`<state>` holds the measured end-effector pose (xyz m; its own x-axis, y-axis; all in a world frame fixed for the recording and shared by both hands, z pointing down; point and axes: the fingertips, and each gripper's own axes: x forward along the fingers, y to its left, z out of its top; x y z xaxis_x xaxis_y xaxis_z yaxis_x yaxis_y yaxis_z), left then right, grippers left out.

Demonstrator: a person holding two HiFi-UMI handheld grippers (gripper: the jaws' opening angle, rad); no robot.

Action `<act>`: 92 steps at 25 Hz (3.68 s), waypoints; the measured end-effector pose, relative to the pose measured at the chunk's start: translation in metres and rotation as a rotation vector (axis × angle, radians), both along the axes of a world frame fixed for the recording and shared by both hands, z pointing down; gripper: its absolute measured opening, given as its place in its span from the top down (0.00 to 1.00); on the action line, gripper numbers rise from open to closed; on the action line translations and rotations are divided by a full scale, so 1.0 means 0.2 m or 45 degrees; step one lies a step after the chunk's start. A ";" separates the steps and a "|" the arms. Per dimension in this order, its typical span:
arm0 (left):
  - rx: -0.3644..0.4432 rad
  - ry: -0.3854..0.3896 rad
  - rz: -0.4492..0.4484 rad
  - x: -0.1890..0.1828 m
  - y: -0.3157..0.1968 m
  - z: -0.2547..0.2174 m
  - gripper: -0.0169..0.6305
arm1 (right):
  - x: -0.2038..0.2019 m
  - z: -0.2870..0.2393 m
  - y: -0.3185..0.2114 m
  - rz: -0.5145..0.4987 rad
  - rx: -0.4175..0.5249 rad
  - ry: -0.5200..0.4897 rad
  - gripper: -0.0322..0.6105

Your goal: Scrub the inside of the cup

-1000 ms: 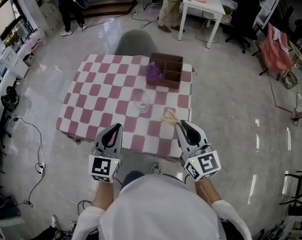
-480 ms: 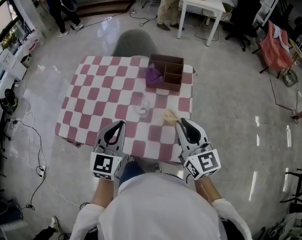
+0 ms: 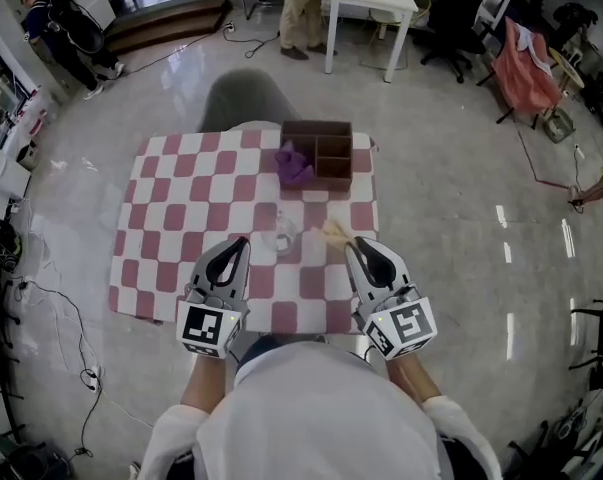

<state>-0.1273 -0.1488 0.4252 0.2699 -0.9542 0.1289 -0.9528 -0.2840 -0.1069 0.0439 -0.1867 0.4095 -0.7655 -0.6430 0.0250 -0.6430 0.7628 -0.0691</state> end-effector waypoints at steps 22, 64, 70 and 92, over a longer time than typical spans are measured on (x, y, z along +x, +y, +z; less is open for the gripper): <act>-0.005 0.002 0.201 -0.07 -0.29 0.04 0.92 | -0.10 0.02 -0.10 0.169 -0.002 0.039 0.84; -0.207 0.173 0.462 0.07 -0.30 0.51 0.53 | -0.13 0.16 -0.07 0.221 -0.081 0.102 0.84; -0.167 0.104 0.455 0.09 -0.28 0.60 0.41 | -0.12 0.18 -0.06 0.218 -0.098 0.124 0.84; -0.311 0.099 0.494 0.20 -0.36 0.95 0.39 | -0.06 0.21 -0.03 0.274 -0.120 0.150 0.84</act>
<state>-0.0883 -0.2206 0.6151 0.6186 -0.7251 0.3028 -0.7739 -0.6289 0.0750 0.0311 -0.1929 0.4510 -0.5995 -0.7813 0.1737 -0.7976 0.6013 -0.0483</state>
